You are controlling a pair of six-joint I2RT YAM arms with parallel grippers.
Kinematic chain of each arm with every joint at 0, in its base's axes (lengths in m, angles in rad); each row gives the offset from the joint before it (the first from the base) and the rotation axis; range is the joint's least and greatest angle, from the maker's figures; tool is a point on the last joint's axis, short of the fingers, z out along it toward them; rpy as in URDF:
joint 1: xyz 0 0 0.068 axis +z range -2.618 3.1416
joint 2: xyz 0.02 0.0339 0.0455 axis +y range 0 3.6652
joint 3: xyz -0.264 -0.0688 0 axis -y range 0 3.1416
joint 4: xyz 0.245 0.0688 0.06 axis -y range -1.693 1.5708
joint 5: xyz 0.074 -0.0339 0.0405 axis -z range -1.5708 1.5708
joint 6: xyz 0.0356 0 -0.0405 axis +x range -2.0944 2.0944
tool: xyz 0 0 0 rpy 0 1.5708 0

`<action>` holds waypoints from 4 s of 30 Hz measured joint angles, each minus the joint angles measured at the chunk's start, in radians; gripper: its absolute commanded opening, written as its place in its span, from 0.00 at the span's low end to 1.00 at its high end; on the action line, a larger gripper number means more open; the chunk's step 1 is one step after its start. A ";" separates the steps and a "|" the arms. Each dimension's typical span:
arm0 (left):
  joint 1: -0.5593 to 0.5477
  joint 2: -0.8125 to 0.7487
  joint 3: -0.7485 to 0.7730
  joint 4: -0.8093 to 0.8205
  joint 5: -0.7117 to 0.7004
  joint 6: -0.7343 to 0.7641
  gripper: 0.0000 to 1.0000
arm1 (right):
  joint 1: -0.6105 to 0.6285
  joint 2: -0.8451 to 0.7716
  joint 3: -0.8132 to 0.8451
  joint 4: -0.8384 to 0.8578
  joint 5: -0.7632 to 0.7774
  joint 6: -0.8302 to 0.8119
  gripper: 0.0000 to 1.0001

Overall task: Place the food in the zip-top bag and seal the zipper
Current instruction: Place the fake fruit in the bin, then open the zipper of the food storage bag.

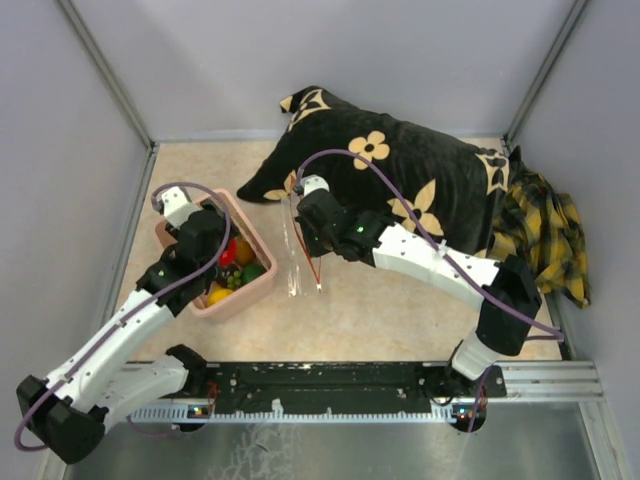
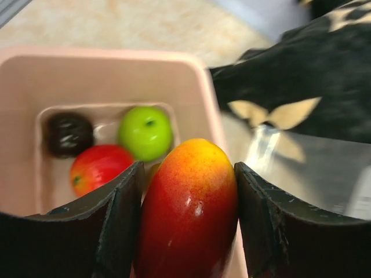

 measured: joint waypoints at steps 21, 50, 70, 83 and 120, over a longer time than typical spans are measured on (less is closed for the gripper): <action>0.256 0.286 -0.067 -0.055 0.401 -0.003 0.55 | 0.000 -0.024 -0.041 0.000 0.060 -0.104 0.00; 0.193 0.137 0.139 -0.094 0.889 -0.028 0.85 | 0.000 -0.024 -0.041 0.000 0.060 -0.123 0.00; 0.039 0.266 0.077 0.158 0.804 -0.152 0.58 | 0.000 -0.035 -0.041 0.011 0.041 -0.095 0.00; 0.000 0.349 0.072 0.126 0.785 -0.112 0.14 | 0.001 -0.047 -0.026 0.016 0.079 -0.104 0.00; -0.004 0.435 0.378 -0.237 0.961 0.194 0.00 | -0.139 -0.260 -0.106 0.003 0.164 -0.327 0.31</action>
